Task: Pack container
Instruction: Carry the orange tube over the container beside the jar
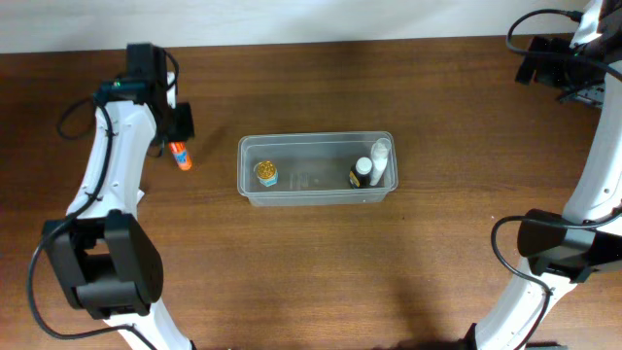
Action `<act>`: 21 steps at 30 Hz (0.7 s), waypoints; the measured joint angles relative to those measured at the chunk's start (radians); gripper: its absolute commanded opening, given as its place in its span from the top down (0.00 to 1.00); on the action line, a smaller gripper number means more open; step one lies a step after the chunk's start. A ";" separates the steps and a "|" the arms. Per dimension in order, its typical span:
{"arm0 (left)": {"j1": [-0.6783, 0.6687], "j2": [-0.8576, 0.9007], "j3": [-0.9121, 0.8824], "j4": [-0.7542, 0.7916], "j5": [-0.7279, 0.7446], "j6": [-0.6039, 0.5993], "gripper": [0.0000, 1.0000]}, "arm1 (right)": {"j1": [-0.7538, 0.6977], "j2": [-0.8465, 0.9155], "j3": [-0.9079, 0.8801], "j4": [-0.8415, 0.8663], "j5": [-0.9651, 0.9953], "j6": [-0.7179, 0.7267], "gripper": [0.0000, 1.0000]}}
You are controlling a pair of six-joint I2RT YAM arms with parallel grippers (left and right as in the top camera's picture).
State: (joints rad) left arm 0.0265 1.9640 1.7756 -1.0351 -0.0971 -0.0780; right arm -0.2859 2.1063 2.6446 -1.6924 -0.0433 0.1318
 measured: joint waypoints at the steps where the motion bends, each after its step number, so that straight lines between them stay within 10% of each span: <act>1: -0.006 0.000 0.037 -0.026 0.004 0.000 0.77 | 0.000 0.000 0.000 0.000 0.000 0.000 0.02; 21: -0.318 -0.002 0.382 -0.346 0.042 0.000 0.78 | 0.000 0.000 0.000 0.000 0.000 0.000 0.01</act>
State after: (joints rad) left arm -0.2913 1.9625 2.1574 -1.3811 -0.0555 -0.0784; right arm -0.2859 2.1063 2.6446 -1.6924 -0.0433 0.1314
